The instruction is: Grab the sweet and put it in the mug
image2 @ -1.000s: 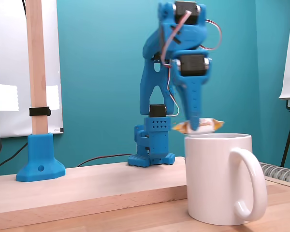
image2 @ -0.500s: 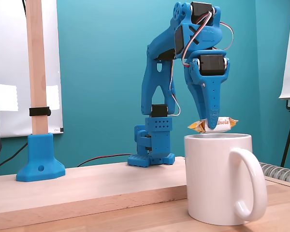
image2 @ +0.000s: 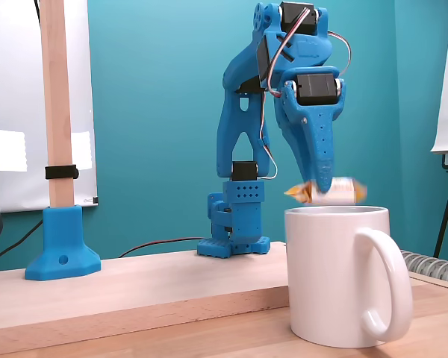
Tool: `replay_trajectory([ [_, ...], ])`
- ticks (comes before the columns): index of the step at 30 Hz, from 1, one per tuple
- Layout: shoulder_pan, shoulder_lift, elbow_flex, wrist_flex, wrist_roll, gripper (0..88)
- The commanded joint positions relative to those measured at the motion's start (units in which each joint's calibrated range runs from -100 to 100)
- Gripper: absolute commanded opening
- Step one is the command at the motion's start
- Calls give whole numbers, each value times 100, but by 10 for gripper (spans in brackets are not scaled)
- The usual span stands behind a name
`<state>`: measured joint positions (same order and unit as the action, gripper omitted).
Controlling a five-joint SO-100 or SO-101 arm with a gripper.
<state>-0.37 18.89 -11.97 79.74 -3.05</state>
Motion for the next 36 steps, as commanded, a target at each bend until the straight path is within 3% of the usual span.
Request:
replay_trajectory([
  [1,37,-357,-123,-71,88,204],
  [10,51,-349,-123,-71,137,374],
  [20,146,-366,-132,-71,142,381],
  [24,553,-418,-239,-71,142,377],
  [30,1264,-443,-239,-14,186,303],
  [36,2034,-452,82,945,195,106],
])
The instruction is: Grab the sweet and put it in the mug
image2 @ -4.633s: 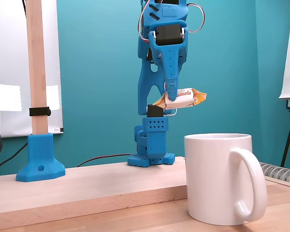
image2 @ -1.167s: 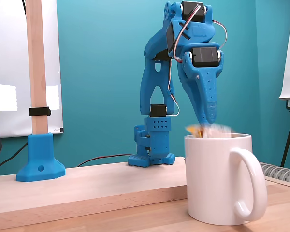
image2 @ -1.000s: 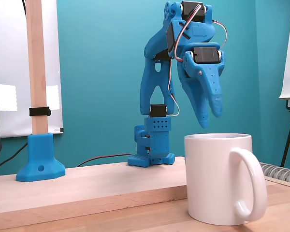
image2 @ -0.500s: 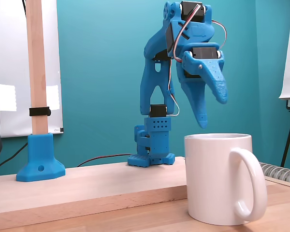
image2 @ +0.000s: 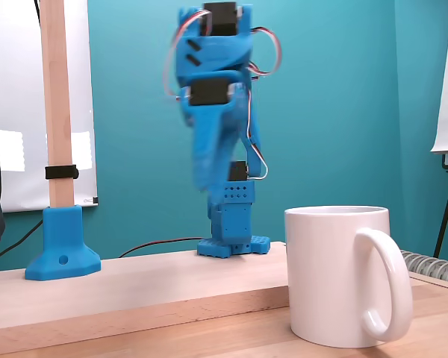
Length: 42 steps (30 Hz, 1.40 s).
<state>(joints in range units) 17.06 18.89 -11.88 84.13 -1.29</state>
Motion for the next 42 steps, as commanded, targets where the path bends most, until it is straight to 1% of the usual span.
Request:
replay_trajectory([
  [1,335,-504,278,756,20,63],
  [3,291,-572,706,1143,24,11],
  [5,233,-727,1108,1401,24,31],
  [8,139,-1270,1768,1425,29,55],
  [12,-36,-2018,2695,1425,29,35],
  [17,-239,-2905,3784,1385,29,33],
  [26,-210,-4204,4292,804,39,31],
  [30,-246,-5022,4560,506,205,32],
  [33,-246,-5572,4881,71,347,32],
  [42,-275,-7199,6299,-1107,601,31],
])
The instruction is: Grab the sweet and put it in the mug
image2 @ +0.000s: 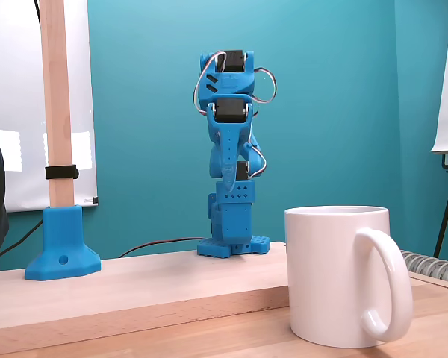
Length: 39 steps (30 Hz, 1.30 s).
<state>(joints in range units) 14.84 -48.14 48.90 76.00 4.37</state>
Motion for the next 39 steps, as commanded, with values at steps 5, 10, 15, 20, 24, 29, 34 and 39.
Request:
replay_trajectory([
  [5,-61,-1486,1327,-850,49,31],
  [10,-61,-2716,2585,-1430,54,31],
  [15,-61,-3792,3540,-1793,54,31],
  [20,-61,-4704,4369,-1906,54,30],
  [24,-61,-4730,4673,-1914,54,30],
  [29,-61,-4713,4780,-1914,59,30],
  [34,-61,-4713,4789,-1914,59,31],
  [39,-61,-4721,4789,-1914,54,35],
])
